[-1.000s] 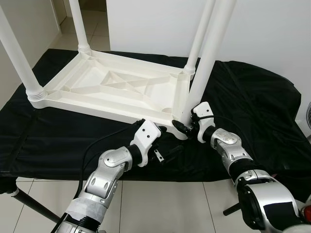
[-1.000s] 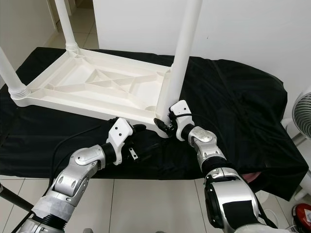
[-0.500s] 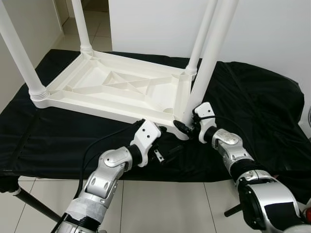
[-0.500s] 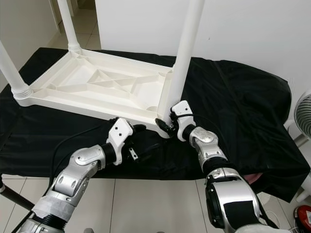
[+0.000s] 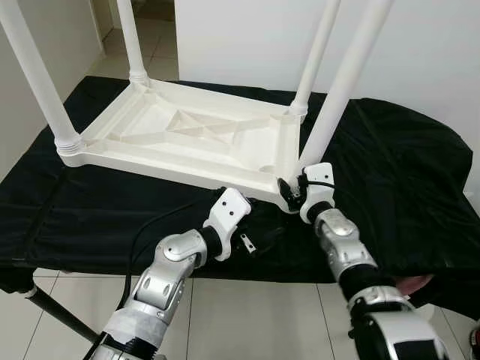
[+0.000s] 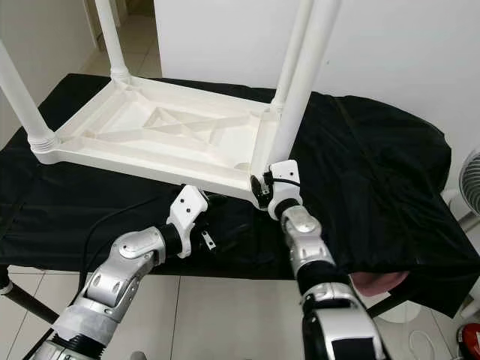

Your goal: Building children table

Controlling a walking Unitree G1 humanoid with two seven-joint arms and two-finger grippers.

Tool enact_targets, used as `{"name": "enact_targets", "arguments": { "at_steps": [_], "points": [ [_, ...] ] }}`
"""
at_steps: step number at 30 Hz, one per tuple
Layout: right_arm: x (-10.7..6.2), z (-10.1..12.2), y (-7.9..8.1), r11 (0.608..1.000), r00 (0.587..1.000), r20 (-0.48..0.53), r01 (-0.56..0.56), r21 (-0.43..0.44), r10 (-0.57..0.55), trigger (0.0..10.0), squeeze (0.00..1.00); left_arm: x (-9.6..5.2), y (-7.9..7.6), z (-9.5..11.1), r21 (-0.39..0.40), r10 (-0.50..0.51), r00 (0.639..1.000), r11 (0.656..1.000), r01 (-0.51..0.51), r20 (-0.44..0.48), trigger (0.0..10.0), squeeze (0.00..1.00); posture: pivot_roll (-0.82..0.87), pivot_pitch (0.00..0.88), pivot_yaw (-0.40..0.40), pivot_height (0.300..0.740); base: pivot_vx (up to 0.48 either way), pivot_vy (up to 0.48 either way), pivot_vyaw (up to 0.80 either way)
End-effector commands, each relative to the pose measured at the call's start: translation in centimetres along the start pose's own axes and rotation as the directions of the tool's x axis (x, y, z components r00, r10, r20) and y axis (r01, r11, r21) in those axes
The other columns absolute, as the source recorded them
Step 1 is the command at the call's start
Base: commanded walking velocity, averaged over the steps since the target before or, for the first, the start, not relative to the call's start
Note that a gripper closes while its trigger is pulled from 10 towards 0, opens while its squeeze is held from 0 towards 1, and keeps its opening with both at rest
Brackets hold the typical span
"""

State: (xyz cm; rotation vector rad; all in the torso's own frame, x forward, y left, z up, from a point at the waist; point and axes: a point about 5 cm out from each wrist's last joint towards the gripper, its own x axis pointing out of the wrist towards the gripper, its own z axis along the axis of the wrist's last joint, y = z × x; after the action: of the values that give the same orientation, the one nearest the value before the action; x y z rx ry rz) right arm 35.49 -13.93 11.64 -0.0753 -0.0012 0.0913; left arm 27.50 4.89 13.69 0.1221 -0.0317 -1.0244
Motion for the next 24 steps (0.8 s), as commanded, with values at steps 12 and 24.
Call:
{"name": "enact_targets", "arguments": {
  "at_steps": [12, 24],
  "points": [
    [-2.0, -1.2, 2.3, 0.982, 0.985, -0.055, 0.169, 0.083, -0.165, 10.0, 0.00, 0.2, -0.4, -0.2, 0.000, 0.029, 1.000, 1.000, -0.029, -0.006, 10.0, 0.00, -0.03, 0.000, -0.063, 0.740, 0.000, 0.000, 0.00],
    [-1.9, -0.3, 0.3, 0.994, 0.996, 0.001, 0.084, 0.077, -0.084, 10.0, 0.76, 0.2, -0.3, -0.1, 0.006, 0.038, 0.999, 0.999, -0.038, -0.004, 10.0, 0.00, -0.02, 0.000, -0.078, 0.740, 0.000, 0.000, 0.00]
  ]
}}
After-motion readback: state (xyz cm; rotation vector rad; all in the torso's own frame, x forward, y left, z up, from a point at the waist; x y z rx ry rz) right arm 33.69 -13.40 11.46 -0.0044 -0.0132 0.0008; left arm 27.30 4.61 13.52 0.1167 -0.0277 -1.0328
